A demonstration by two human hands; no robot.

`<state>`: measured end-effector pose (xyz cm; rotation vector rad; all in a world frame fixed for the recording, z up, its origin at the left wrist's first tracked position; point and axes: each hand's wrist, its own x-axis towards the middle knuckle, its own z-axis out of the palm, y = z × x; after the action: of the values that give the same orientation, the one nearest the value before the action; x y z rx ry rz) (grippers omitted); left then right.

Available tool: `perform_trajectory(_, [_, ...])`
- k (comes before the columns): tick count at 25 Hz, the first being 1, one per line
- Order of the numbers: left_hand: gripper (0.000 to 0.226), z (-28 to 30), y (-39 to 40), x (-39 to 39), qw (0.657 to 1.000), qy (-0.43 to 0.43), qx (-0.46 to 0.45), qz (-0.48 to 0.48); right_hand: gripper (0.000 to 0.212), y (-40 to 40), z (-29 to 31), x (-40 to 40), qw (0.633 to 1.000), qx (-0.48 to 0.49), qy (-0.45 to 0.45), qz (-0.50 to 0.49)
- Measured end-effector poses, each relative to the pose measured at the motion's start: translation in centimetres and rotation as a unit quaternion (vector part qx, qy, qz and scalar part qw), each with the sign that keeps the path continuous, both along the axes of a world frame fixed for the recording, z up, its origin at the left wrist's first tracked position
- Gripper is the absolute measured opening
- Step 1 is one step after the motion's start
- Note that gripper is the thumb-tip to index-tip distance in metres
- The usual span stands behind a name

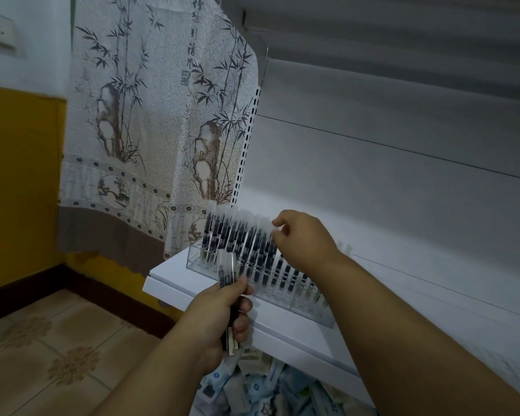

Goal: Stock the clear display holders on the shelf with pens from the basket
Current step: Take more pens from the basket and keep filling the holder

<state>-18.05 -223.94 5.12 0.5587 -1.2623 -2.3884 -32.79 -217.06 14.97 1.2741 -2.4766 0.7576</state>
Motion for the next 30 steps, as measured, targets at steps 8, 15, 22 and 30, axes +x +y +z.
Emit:
perform_trajectory(8, [0.026, 1.2, 0.7, -0.7, 0.998, 0.020, -0.021, -0.054, 0.022, 1.7, -0.8, 3.8, 0.944, -0.005, -0.292, 0.151])
perform_trajectory(15, [0.038, 1.7, 1.4, -0.6, 0.997, 0.000, -0.056, -0.061, 0.010, 2.2, -1.1, 2.4, 0.929, -0.181, -0.309, 0.092])
perform_trajectory(22, [0.033, 0.2, 0.6, -0.6, 0.997, -0.053, -0.059, 0.011, 0.012, 3.9, 0.0, -1.4, 0.923, -0.377, -0.077, -0.019])
perform_trajectory(30, [0.032, 0.3, 0.4, -0.7, 0.998, -0.043, -0.045, -0.002, 0.006, 1.7, -2.4, -1.8, 0.969, -0.241, -0.048, 0.015])
